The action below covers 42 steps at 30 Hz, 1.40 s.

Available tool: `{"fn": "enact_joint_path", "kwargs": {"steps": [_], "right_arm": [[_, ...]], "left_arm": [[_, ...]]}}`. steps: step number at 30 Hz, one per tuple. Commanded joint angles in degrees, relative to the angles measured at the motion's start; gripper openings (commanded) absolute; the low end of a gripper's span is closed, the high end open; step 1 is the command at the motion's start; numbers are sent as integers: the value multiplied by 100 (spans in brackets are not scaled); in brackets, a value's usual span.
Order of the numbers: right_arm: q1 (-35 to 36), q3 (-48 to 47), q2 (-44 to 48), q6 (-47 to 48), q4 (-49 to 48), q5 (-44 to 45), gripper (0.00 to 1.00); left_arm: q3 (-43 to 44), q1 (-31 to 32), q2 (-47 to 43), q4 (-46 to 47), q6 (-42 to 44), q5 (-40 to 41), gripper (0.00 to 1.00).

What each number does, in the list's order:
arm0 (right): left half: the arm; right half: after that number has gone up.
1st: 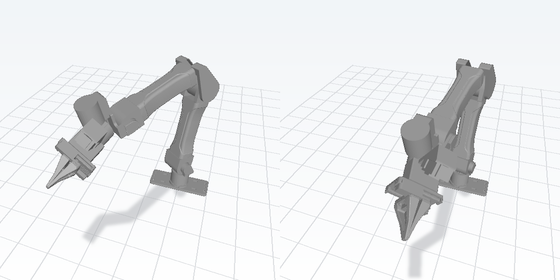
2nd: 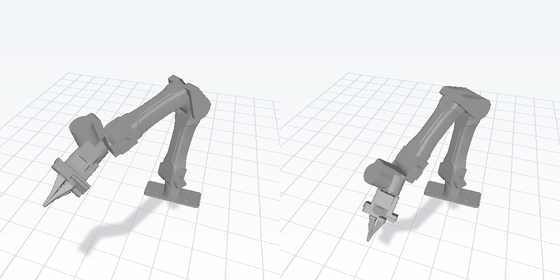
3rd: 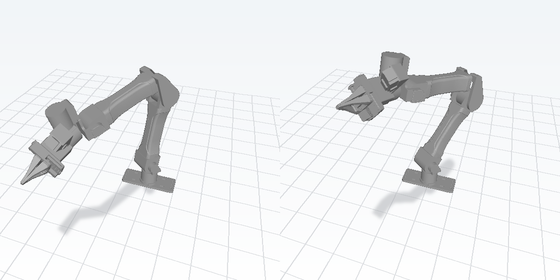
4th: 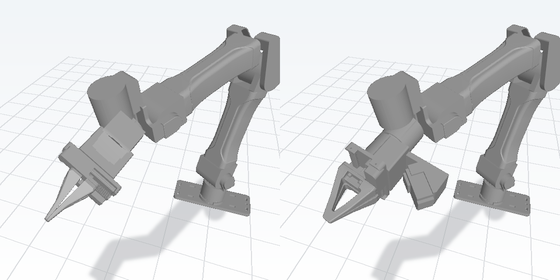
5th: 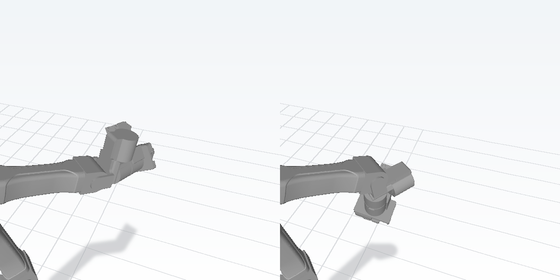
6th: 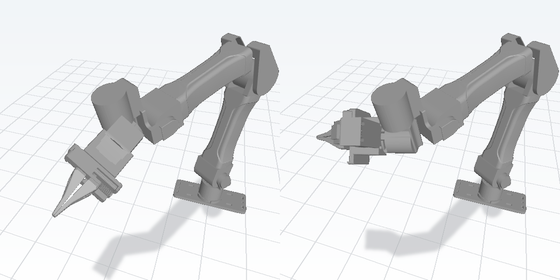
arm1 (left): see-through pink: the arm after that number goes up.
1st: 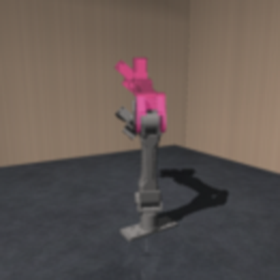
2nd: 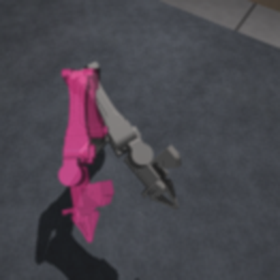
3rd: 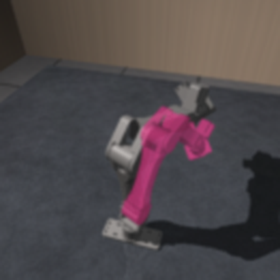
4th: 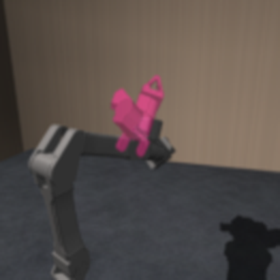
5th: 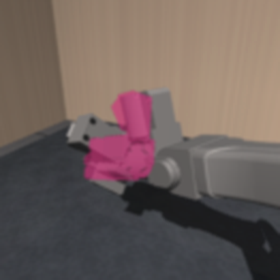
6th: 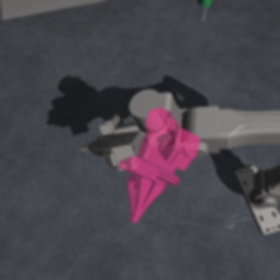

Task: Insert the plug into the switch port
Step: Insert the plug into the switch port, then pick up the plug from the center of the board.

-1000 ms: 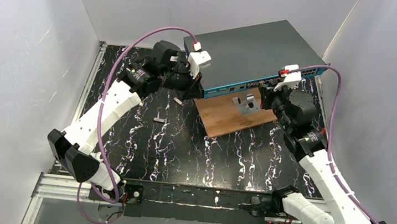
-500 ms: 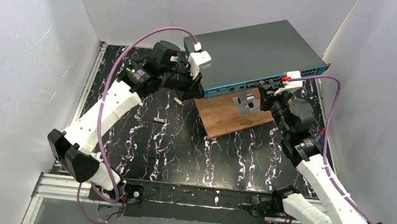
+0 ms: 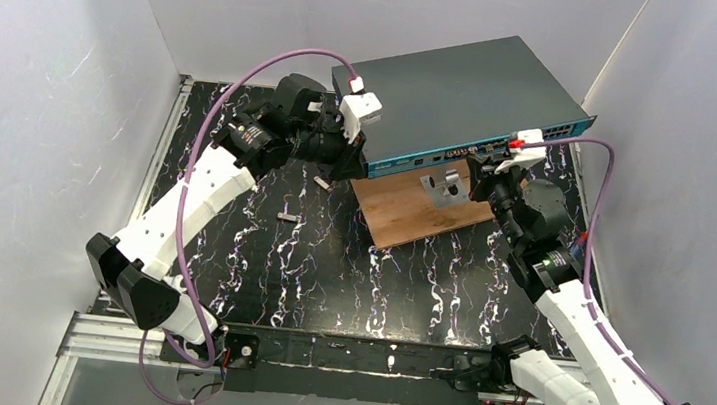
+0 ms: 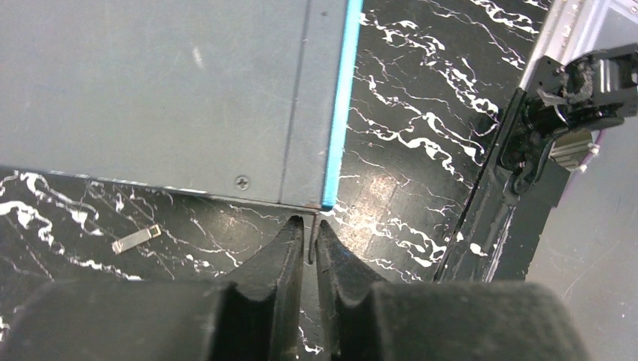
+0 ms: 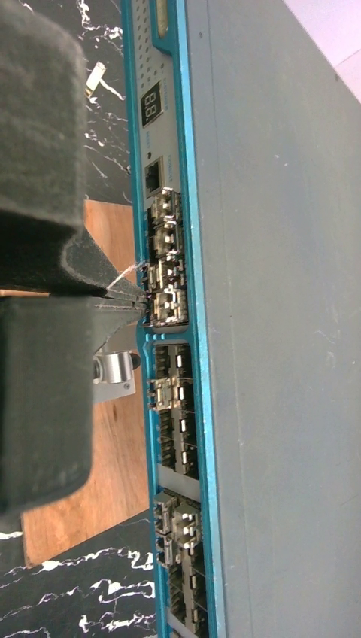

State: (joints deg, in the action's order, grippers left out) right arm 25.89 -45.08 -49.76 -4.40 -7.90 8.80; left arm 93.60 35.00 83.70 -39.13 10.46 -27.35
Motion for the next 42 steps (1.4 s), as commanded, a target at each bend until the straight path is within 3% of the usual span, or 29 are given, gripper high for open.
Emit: {"fn": "enact_joint_path", "kwargs": {"steps": [1, 8, 16, 20, 25, 34, 42], "right_arm": [[-36, -39, 178, 115, 335, 132, 6], [-31, -248, 698, 261, 1348, 234, 19], [-31, -482, 1135, 331, 2135, 394, 43], [-31, -553, 1272, 417, 2344, 465, 56], [-31, -511, 1414, 577, 2553, 634, 62], [-31, -379, 1783, 662, 2697, 932, 86], [-31, -292, 2133, 735, 2750, 1124, 92]], "left_arm": [[226, 6, -83, -86, -117, 343, 17], [375, 6, -349, -50, -211, 890, 56], [36, 2, -989, -37, -702, 1840, 73], [-742, -9, -1530, 102, -1246, 2745, 83], [-1675, -128, -1991, -115, -2078, 3714, 97], [-3275, -560, -2077, -16, -3448, 4515, 98], [-3583, -1239, -1362, 597, -3078, 3666, 98]]}}
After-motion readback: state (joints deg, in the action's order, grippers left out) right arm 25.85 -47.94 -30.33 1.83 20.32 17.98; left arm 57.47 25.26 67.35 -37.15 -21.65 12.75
